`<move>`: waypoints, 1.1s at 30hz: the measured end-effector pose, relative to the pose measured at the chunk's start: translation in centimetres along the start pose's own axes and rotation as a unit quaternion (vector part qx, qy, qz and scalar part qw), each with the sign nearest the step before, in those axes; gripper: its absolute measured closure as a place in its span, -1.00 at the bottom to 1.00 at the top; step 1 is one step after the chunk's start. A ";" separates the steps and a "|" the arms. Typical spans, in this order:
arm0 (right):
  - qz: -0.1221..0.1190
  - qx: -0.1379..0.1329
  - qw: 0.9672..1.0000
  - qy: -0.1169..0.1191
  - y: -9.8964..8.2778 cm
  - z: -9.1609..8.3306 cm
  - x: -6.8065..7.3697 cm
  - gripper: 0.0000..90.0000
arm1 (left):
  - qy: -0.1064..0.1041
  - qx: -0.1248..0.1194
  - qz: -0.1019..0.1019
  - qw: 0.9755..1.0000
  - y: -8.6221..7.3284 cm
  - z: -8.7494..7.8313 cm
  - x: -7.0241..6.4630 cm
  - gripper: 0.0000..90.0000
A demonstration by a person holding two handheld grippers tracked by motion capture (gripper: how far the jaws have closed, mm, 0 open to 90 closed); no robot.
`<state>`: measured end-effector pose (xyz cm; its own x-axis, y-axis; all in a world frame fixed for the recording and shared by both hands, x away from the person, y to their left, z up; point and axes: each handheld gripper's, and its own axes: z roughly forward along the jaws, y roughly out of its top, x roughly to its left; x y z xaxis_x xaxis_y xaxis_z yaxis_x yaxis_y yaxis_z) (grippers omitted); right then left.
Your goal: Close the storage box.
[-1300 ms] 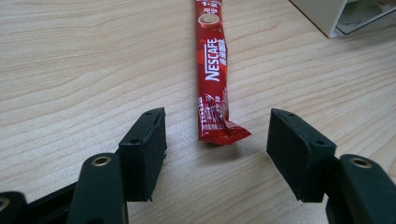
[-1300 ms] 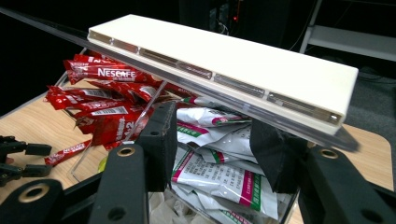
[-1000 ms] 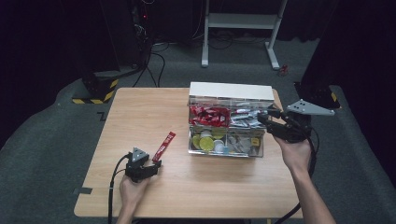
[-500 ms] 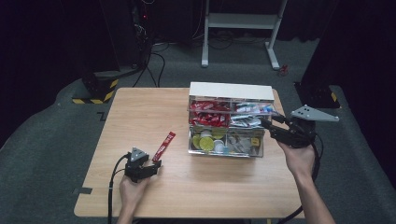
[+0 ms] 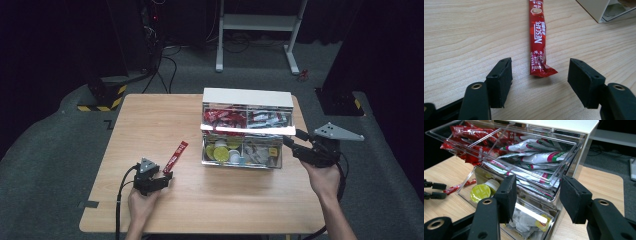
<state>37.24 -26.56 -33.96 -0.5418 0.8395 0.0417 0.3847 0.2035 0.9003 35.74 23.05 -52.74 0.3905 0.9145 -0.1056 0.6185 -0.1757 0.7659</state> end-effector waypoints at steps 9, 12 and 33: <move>0.014 -0.016 1.000 -0.004 -1.5 -0.9 -0.6 0.04 | 0.001 -0.001 0.001 1.000 0.0 0.0 0.0 -0.19; 0.018 -0.021 1.000 -0.011 -2.3 -1.0 -0.8 0.01 | 0.002 -0.001 0.001 1.000 0.0 0.0 0.0 -0.19; 0.077 -0.031 0.995 -0.054 -8.6 -0.1 -2.6 -0.01 | 0.004 0.000 0.004 1.000 0.0 0.0 -0.1 -0.20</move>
<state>35.27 -30.54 -41.82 -0.3953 0.9082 0.1378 0.4086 0.0395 0.9119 35.70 22.97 -52.74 0.3906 0.9156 -0.0949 0.6151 -0.1830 0.7669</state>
